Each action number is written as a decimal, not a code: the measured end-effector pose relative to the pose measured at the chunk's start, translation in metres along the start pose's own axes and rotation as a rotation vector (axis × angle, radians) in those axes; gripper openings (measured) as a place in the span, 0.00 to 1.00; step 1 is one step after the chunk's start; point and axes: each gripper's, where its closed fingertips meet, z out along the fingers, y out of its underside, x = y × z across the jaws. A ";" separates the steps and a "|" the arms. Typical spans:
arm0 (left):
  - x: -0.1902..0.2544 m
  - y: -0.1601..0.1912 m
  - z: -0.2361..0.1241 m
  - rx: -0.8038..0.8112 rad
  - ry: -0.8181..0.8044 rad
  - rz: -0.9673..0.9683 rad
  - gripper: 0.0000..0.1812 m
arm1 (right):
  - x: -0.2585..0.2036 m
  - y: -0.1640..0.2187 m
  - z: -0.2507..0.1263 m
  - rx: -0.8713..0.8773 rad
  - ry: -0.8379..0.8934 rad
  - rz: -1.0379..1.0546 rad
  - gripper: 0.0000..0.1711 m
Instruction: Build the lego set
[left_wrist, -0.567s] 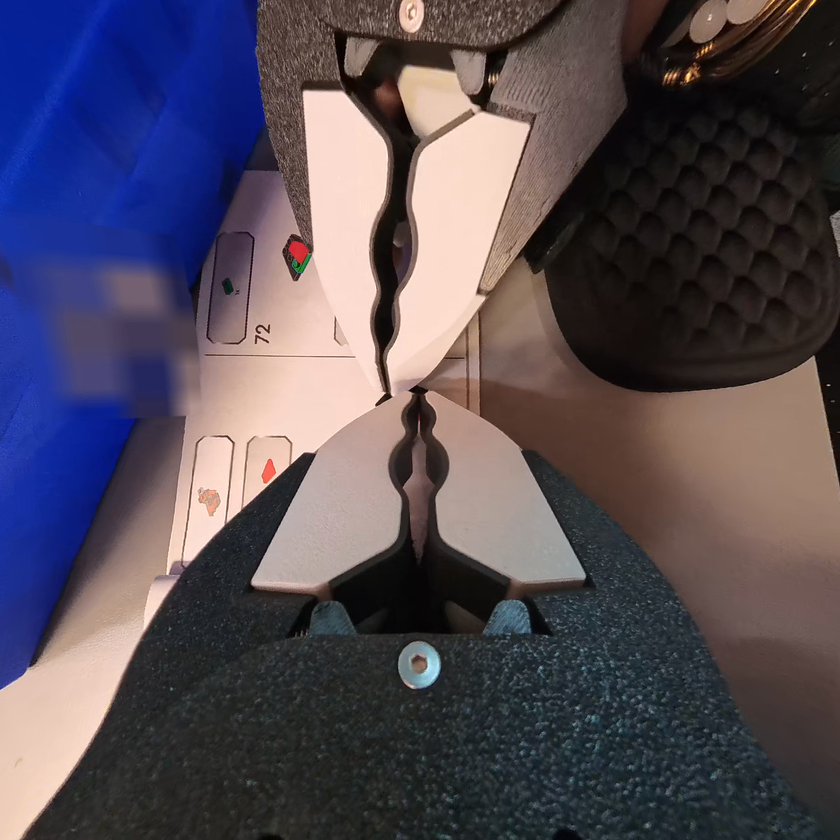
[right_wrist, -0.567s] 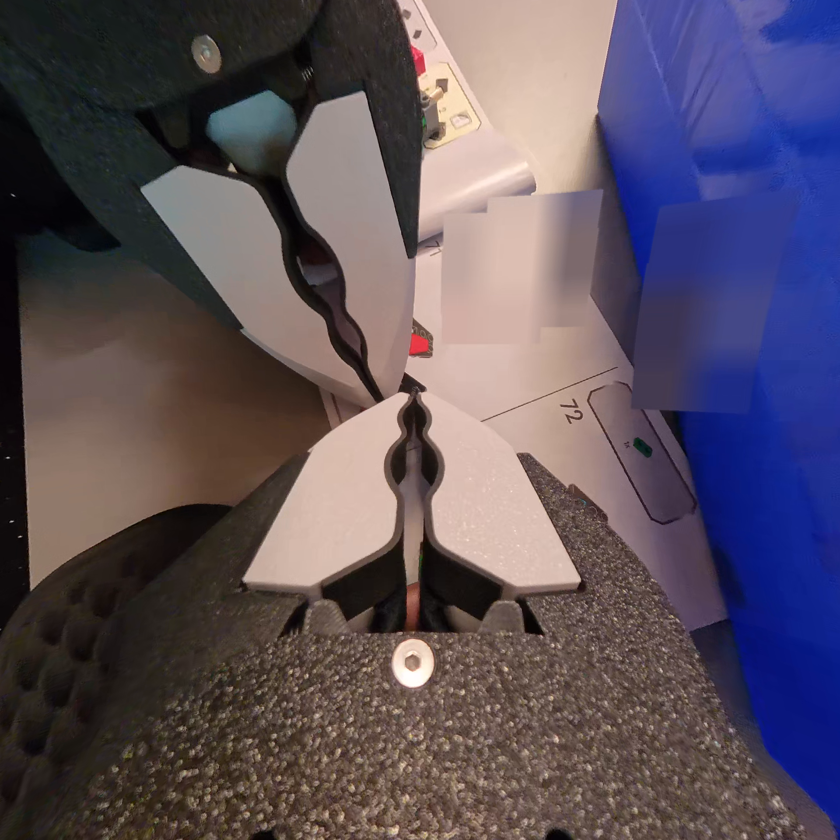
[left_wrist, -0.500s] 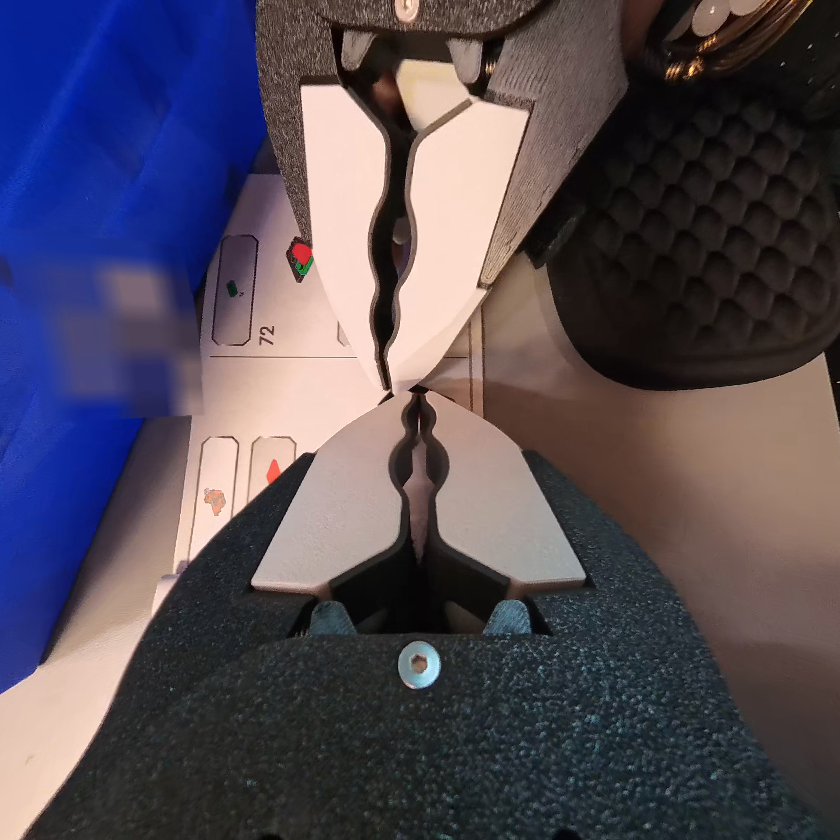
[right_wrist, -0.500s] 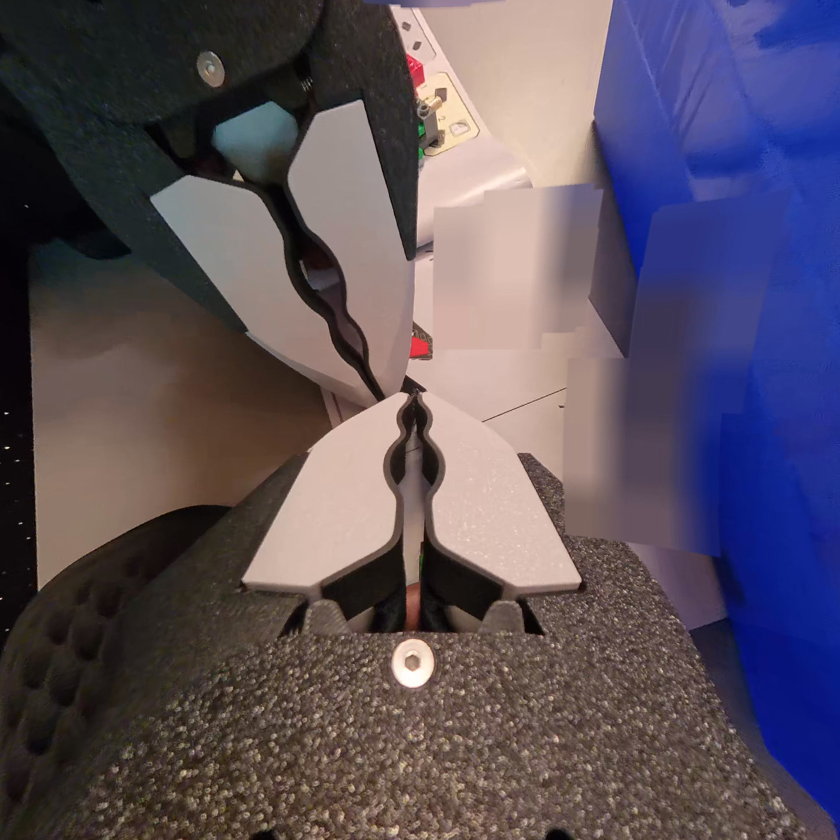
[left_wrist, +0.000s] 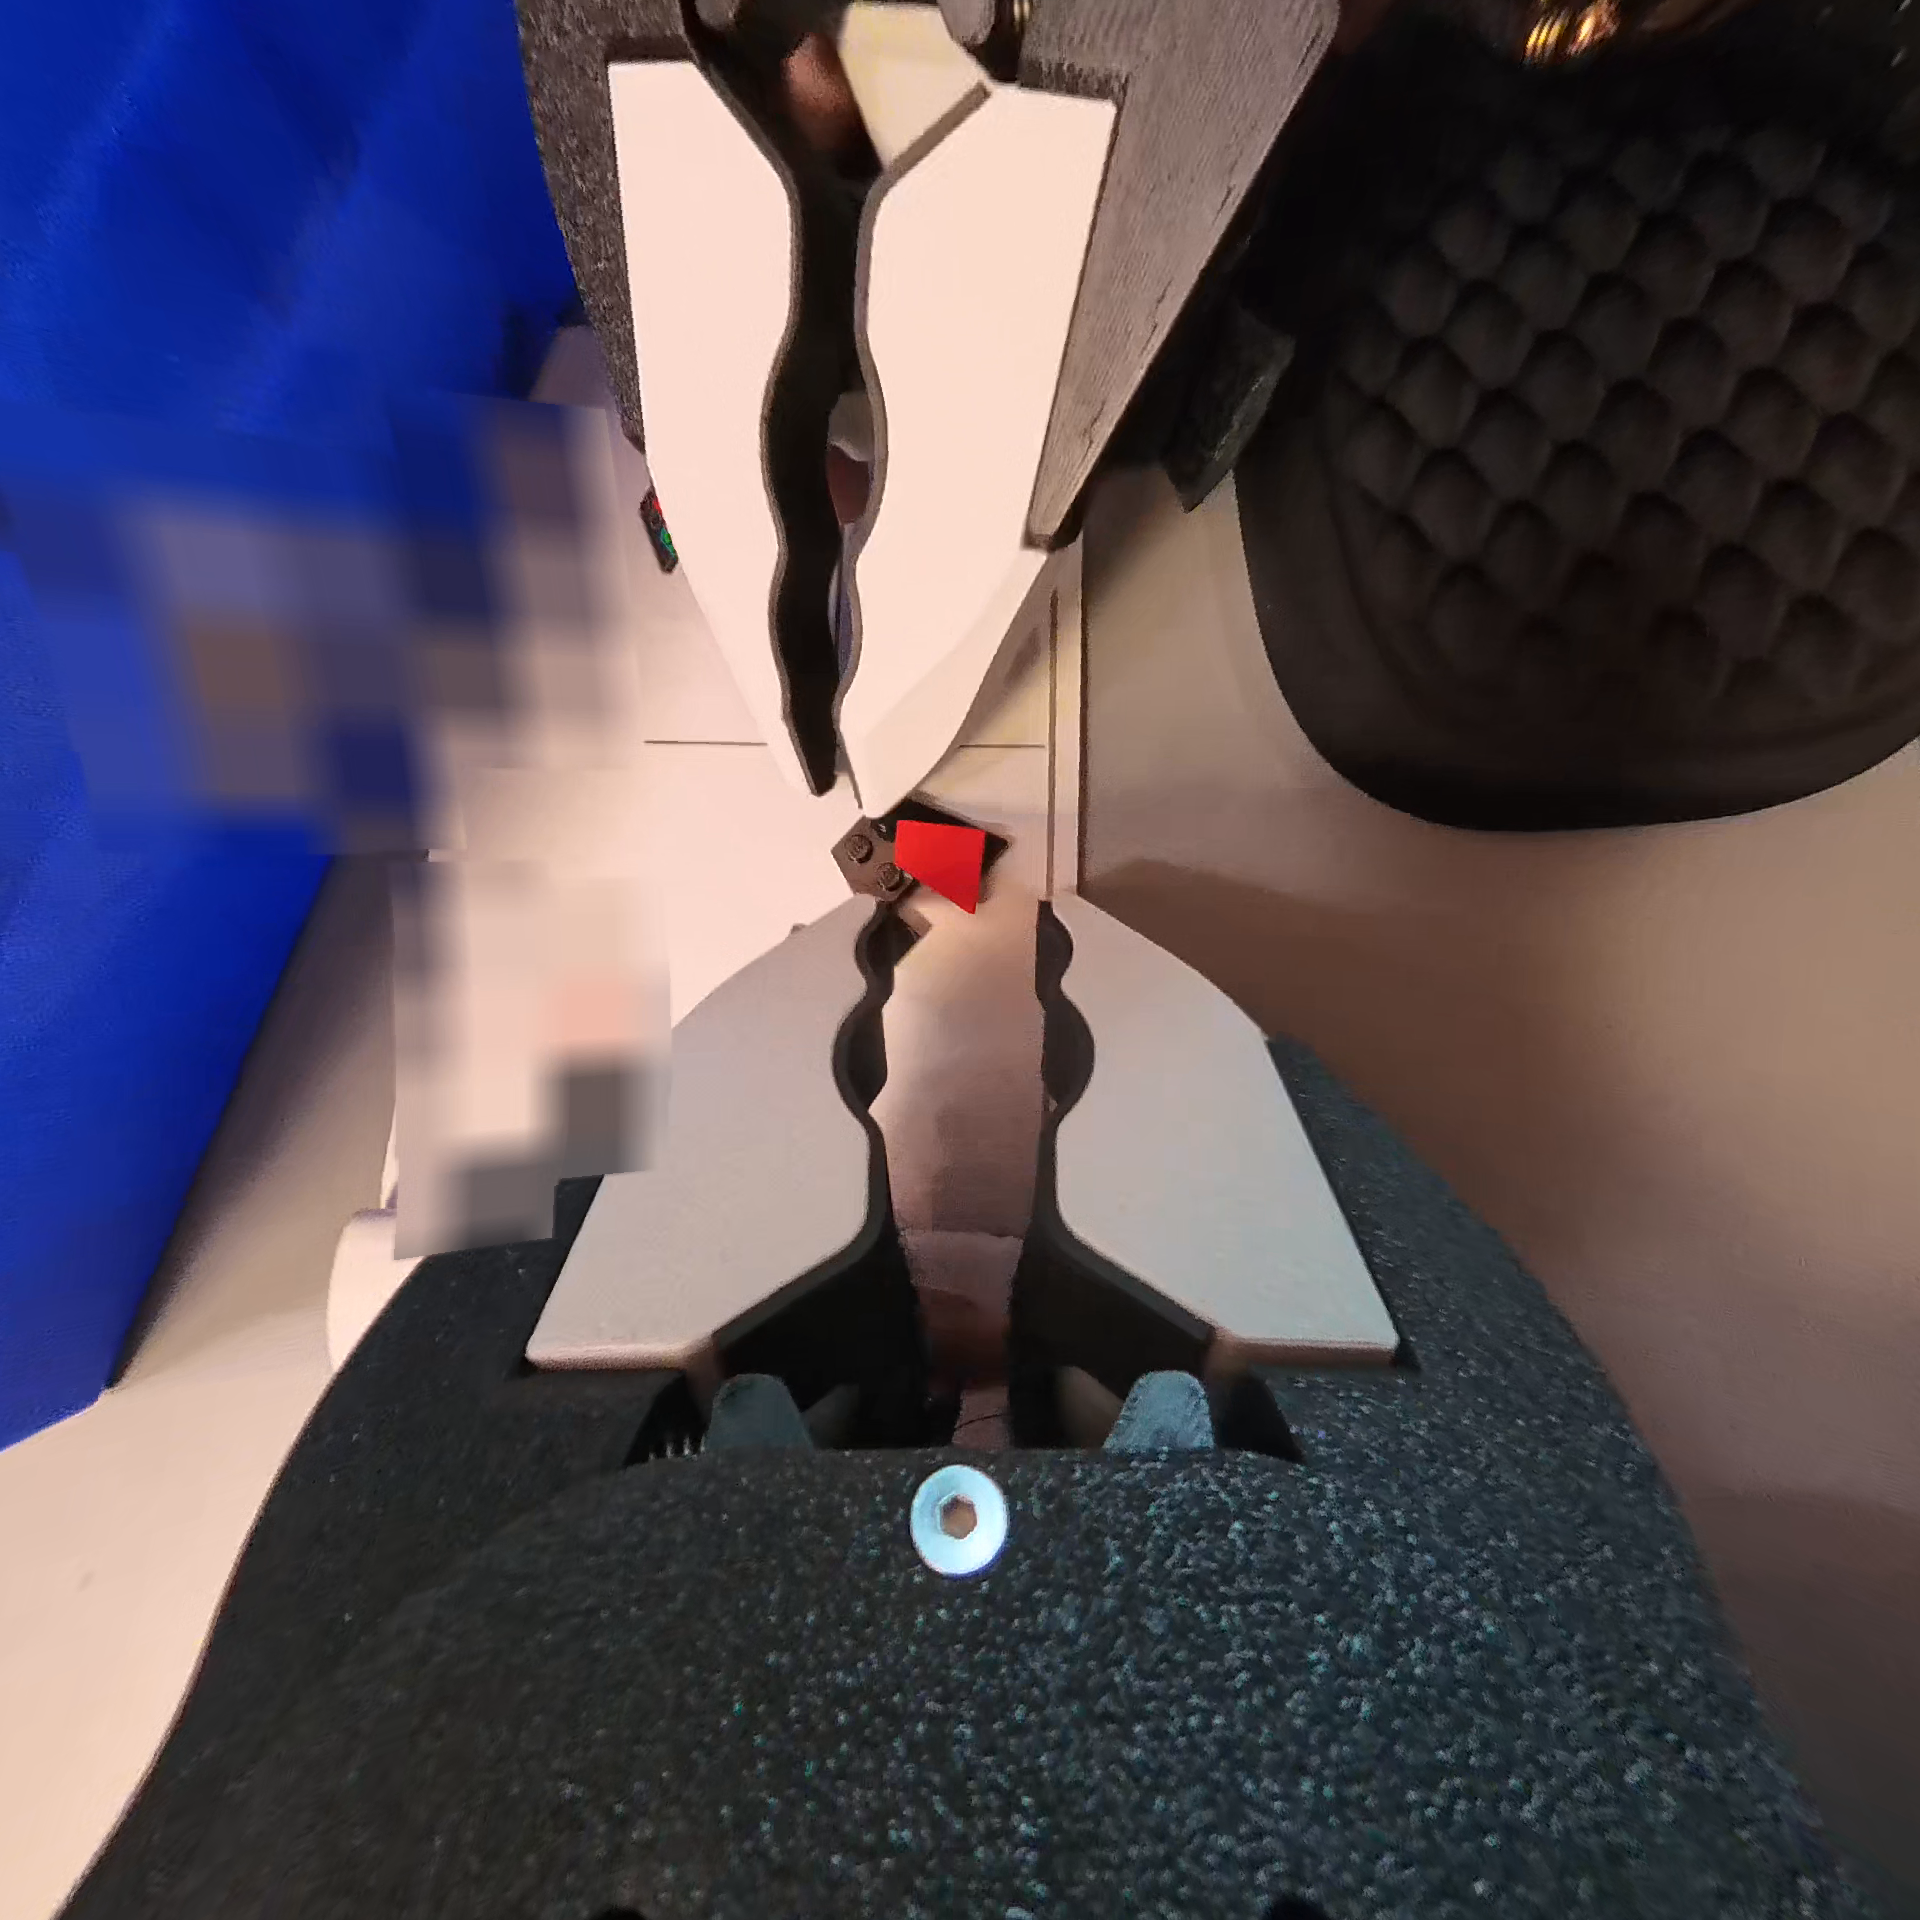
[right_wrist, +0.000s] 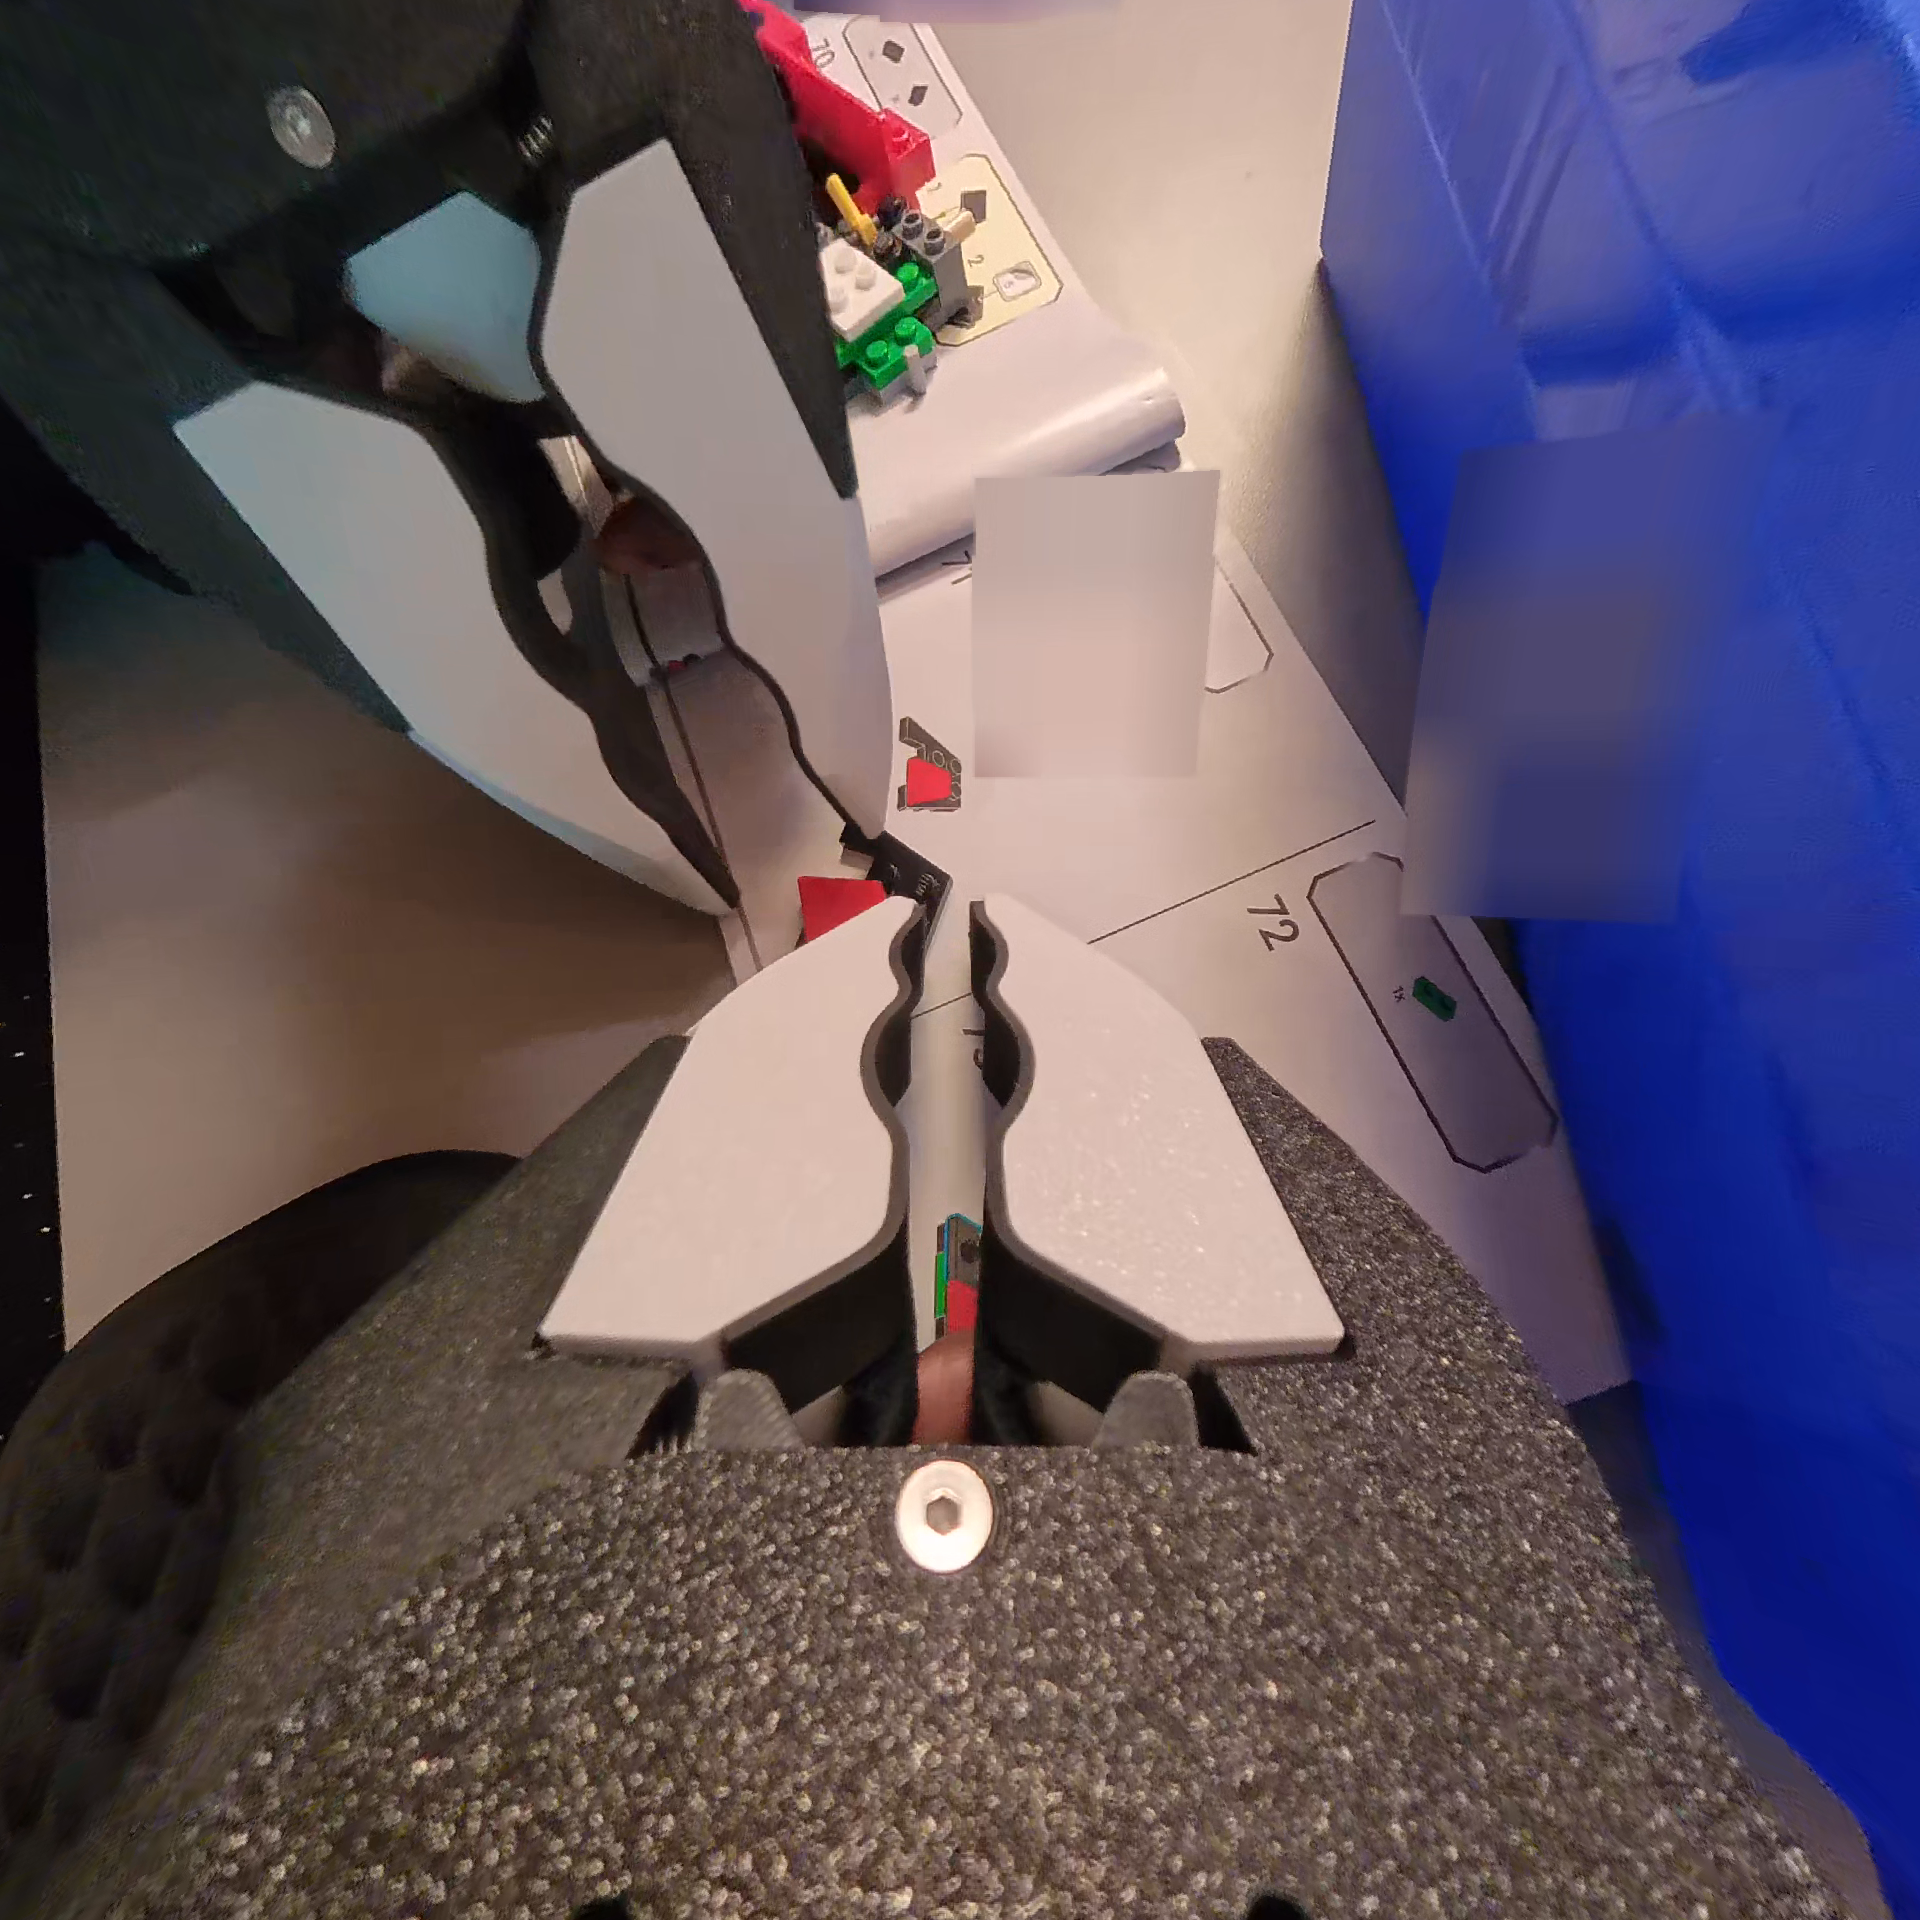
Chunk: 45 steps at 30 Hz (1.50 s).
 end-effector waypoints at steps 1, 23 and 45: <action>0.000 0.001 0.002 -0.003 -0.004 0.002 0.14 | 0.000 0.000 0.001 -0.004 -0.002 0.000 0.05; -0.002 -0.008 0.007 -0.016 0.030 0.091 0.04 | -0.007 -0.005 -0.003 0.046 -0.062 0.018 0.01; -0.005 -0.008 0.006 -0.017 0.010 0.119 0.04 | -0.014 0.005 -0.001 -0.022 -0.037 -0.214 0.09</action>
